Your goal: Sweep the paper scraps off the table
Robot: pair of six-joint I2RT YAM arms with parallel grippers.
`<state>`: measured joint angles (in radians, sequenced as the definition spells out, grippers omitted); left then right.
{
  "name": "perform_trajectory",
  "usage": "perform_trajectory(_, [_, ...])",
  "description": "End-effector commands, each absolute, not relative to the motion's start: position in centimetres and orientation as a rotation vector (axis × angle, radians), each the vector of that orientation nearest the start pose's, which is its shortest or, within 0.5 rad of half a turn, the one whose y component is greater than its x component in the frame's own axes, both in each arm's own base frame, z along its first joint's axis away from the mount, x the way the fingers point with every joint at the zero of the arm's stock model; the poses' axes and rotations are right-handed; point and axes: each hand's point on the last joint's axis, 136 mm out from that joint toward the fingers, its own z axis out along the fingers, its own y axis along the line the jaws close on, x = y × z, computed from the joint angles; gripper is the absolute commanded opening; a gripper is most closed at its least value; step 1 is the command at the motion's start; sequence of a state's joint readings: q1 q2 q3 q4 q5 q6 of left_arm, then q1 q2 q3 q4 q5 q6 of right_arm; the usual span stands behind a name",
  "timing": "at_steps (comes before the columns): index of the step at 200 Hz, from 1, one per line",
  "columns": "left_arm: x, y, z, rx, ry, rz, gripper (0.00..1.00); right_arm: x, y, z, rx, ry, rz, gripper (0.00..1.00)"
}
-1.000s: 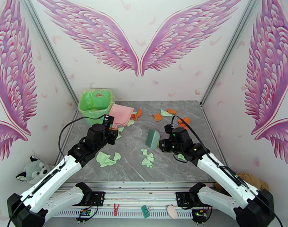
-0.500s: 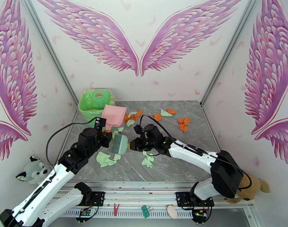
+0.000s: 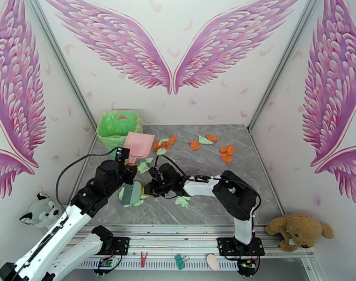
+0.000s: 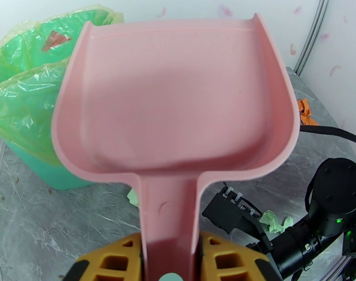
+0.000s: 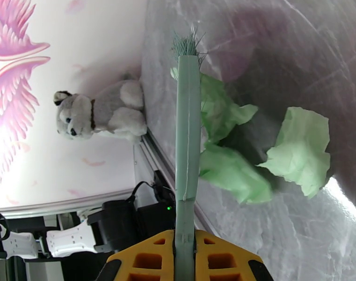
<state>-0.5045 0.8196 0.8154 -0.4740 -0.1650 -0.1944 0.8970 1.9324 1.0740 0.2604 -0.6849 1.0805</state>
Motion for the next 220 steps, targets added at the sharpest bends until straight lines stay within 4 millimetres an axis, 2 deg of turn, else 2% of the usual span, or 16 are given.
perform_trajectory(1, [27.6, -12.1, 25.4, 0.213, 2.03, -0.285, 0.0, 22.3, 44.5, 9.3, -0.271, 2.672, 1.636, 0.0])
perform_trajectory(19, [27.7, -12.1, 25.3, 0.212, 2.03, -0.285, 0.0, 22.5, 43.1, 8.2, -0.257, 2.718, 1.583, 0.0])
perform_trajectory(38, [27.8, -12.1, 25.4, 0.212, 2.028, -0.292, 0.0, 23.0, 40.7, 7.0, -0.243, 2.773, 1.494, 0.0])
perform_trajectory(71, [27.9, -12.2, 25.3, 0.213, 2.027, -0.301, 0.0, 25.7, 34.3, 6.0, -0.215, 2.831, 1.214, 0.0])
perform_trajectory(95, [28.1, -12.2, 25.1, 0.213, 2.031, -0.305, 0.0, 28.2, 29.9, 7.2, -0.208, 2.815, 1.044, 0.0])
perform_trajectory(111, [28.2, -12.3, 25.1, 0.213, 2.032, -0.311, 0.0, 29.8, 27.9, 8.3, -0.2, 2.79, 0.974, 0.0])
perform_trajectory(148, [28.2, -12.3, 25.1, 0.211, 2.035, -0.321, 0.0, 33.8, 23.6, 12.4, -0.149, 2.699, 0.871, 0.0])
perform_trajectory(164, [28.1, -12.3, 25.0, 0.213, 2.039, -0.324, 0.0, 34.6, 22.9, 14.8, -0.14, 2.641, 0.893, 0.0])
perform_trajectory(182, [28.1, -12.3, 24.9, 0.211, 2.04, -0.324, 0.0, 34.6, 23.1, 17.1, -0.138, 2.591, 0.933, 0.0])
perform_trajectory(220, [28.2, -12.3, 25.1, 0.21, 2.034, -0.325, 0.0, 34.2, 26.7, 19.4, -0.105, 2.509, 1.196, 0.0])
